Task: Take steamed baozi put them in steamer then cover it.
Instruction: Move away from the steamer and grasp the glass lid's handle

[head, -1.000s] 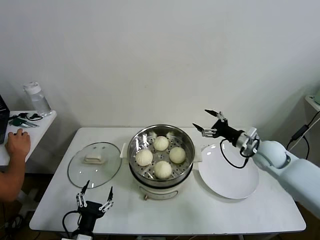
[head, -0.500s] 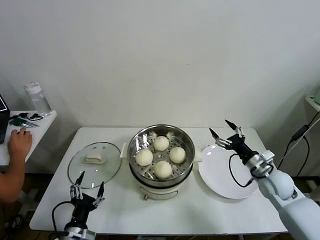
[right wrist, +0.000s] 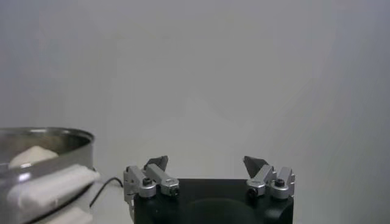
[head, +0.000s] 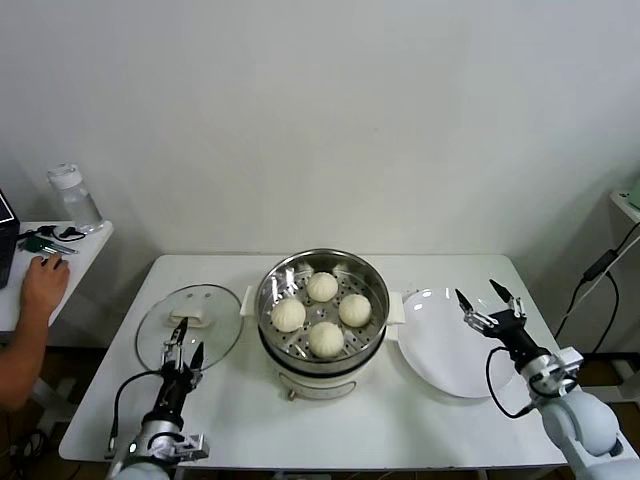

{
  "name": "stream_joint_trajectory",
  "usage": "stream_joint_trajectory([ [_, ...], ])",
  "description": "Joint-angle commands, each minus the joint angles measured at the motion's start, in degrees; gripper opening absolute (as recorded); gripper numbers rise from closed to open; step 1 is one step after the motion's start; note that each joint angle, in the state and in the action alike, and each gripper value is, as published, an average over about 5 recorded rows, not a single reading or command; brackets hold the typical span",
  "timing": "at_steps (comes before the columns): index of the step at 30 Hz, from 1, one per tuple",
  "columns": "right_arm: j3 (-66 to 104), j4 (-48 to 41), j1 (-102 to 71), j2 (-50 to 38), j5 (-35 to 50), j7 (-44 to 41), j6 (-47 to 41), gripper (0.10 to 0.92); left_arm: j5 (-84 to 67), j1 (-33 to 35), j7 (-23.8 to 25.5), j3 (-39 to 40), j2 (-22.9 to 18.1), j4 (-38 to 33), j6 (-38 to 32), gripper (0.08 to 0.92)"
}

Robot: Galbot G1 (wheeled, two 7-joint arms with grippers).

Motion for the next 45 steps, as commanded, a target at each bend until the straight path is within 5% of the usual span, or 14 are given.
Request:
stream_joint_trajectory([
  [1,4.14,-0.27,-4.28,2.05,-1.94,-0.38,-0.83,0.823,15.75,-12.20,-3.35,-0.22,0.64,15.22,-1.48,0.823],
  [17,2.44,-2.61,-2.32,3.54,-5.10,-0.47,-1.09,0.823,17.09,-21.33,-6.25,-1.83,2.39,30.03,-1.79,0.823],
  [45,1.53,-3.69,-1.98,4.96,-10.01,-1.40,-0.16,0.823,16.41,-28.22,-8.63,-0.83,3.61,37.47,-0.85,0.823],
])
